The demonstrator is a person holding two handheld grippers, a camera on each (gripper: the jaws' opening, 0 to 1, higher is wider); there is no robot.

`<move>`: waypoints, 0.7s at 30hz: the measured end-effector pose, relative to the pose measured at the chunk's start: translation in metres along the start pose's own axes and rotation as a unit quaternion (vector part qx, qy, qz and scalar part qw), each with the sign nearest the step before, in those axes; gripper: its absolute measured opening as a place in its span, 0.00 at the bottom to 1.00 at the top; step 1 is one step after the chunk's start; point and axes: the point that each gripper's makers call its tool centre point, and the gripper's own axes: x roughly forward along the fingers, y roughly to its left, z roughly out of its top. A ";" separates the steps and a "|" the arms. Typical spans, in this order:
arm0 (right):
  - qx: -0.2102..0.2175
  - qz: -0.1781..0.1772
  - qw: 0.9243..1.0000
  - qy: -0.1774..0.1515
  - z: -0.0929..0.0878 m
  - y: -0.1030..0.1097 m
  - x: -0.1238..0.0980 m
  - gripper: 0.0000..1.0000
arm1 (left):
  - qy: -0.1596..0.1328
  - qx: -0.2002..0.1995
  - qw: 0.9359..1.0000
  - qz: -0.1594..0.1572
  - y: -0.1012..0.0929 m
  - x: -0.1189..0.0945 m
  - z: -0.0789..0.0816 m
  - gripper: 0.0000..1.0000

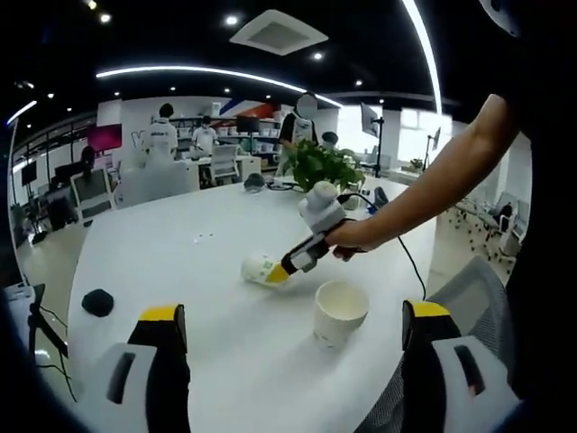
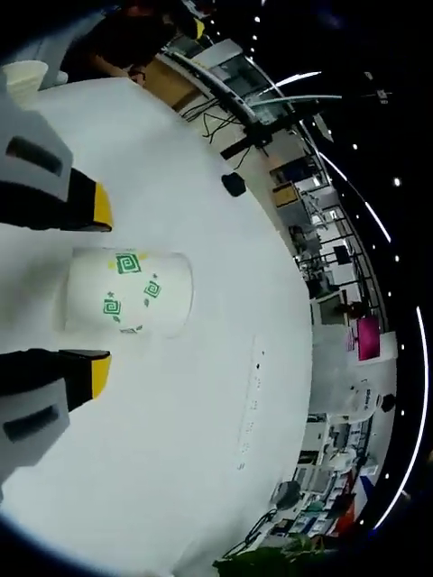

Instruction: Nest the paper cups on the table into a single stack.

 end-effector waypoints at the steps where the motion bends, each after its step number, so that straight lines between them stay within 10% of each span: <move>1: 0.005 -0.001 1.000 0.001 0.000 -0.001 0.000 0.44 | 0.000 0.001 1.000 0.002 0.001 0.000 0.000 0.99; 21: -0.029 0.004 0.999 0.018 -0.005 0.002 -0.005 0.35 | -0.008 -0.010 1.000 0.007 0.010 0.002 0.006 0.85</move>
